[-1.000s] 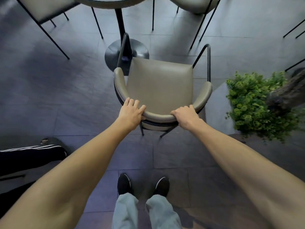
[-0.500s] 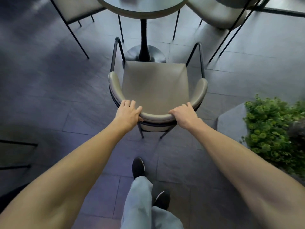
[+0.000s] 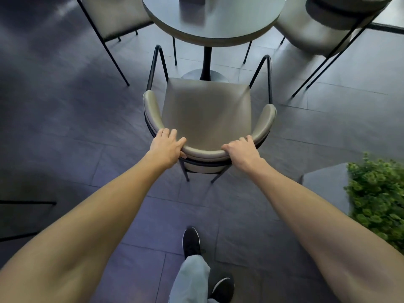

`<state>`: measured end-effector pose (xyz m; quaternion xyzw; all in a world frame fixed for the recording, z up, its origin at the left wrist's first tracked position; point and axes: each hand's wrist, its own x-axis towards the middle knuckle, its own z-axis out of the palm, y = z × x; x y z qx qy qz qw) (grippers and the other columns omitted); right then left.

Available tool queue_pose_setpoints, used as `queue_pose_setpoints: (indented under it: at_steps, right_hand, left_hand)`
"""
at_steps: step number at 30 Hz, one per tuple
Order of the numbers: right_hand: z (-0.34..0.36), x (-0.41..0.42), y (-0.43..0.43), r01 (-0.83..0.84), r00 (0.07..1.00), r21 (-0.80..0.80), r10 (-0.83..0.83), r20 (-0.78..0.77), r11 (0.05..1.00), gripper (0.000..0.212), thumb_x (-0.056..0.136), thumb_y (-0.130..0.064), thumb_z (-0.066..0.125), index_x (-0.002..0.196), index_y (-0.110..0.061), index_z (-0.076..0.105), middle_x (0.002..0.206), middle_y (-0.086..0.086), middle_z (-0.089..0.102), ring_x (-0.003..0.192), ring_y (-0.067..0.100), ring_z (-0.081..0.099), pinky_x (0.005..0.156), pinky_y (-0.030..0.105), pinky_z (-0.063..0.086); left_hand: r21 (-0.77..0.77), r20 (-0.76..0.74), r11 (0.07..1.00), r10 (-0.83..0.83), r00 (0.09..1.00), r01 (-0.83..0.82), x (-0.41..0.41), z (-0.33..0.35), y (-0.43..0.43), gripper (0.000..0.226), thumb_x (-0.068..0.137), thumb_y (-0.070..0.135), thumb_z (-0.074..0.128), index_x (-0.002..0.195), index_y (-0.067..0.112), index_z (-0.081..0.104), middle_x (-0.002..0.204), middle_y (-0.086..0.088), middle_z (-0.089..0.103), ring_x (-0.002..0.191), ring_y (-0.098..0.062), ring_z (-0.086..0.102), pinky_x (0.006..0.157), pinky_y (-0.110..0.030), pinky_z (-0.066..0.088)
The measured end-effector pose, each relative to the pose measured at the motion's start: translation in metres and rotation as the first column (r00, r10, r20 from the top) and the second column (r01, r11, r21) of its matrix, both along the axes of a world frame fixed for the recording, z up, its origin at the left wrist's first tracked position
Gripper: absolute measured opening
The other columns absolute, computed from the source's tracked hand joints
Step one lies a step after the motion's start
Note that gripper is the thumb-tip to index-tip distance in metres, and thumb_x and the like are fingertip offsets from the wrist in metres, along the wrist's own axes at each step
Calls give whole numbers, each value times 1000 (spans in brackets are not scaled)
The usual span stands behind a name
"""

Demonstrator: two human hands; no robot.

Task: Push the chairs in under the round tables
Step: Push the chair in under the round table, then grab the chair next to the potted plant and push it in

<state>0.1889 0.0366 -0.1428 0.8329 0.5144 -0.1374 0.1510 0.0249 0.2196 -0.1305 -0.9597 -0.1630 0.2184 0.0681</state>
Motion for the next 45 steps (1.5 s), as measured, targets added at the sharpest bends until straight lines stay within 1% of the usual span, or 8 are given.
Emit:
queue_pose_setpoints:
  at_steps: [8,18,21,25,27,32,38,45]
  right_hand:
    - [1,26,64,16,1000,33,-15,-4,999,35,88,-4,51,111,-26,65,110,1,70,108,31,57,98,45,32]
    - [-2,39,94,34,999,32,-33,-3,999,33,85,0,55,111,-20,58,110,3,65,110,36,54,104,53,30]
    - [6,40,93,14,999,-15,-14,-32,1000,33,87,-3,55,116,-19,56,114,4,64,113,35,54,103,51,32]
    - [33,56,92,21,995,-45,-26,-96,999,38,87,-10,55,124,-21,57,121,6,60,115,33,52,96,45,38]
    - [57,69,89,44,995,-21,-45,-92,999,42,87,-12,54,128,-21,55,122,7,58,116,33,50,95,45,38]
    - [143,135,73,118,993,80,-120,16,990,45,90,-23,59,134,-23,52,130,10,55,123,34,48,101,47,37]
    - [235,248,40,194,965,166,-218,146,967,50,89,-29,63,137,-23,49,135,9,52,126,33,46,100,44,38]
    - [278,397,13,197,951,142,-224,211,970,51,87,-32,68,133,-19,50,132,12,52,123,34,47,98,45,41]
  left_hand:
    - [-26,20,997,67,998,-67,33,-1,58,33,99,41,50,124,19,54,120,-11,48,117,-32,44,108,-41,29]
    - [-65,23,996,66,998,-64,53,0,97,32,99,41,52,122,20,56,120,-11,47,118,-34,42,106,-42,33]
    - [-46,-35,999,28,999,-29,55,8,95,36,99,44,50,125,19,56,121,-11,50,117,-33,45,104,-42,33]
    - [-157,-137,988,-11,990,-11,81,48,86,43,97,53,47,126,22,56,117,-7,54,107,-30,56,80,-42,45]
    - [-160,-86,986,-51,995,37,107,75,78,46,97,56,44,128,23,54,118,-8,55,107,-30,57,77,-43,46]
    - [-74,121,986,-142,982,152,199,153,51,49,99,55,38,130,20,53,125,-13,54,116,-34,53,84,-48,48]
    - [-46,322,983,-155,934,179,317,236,8,46,100,53,37,129,22,54,127,-11,53,119,-33,51,87,-44,45]
    - [-27,357,986,-146,923,167,459,259,-17,44,100,51,39,126,19,56,124,-11,56,113,-32,54,87,-43,47]
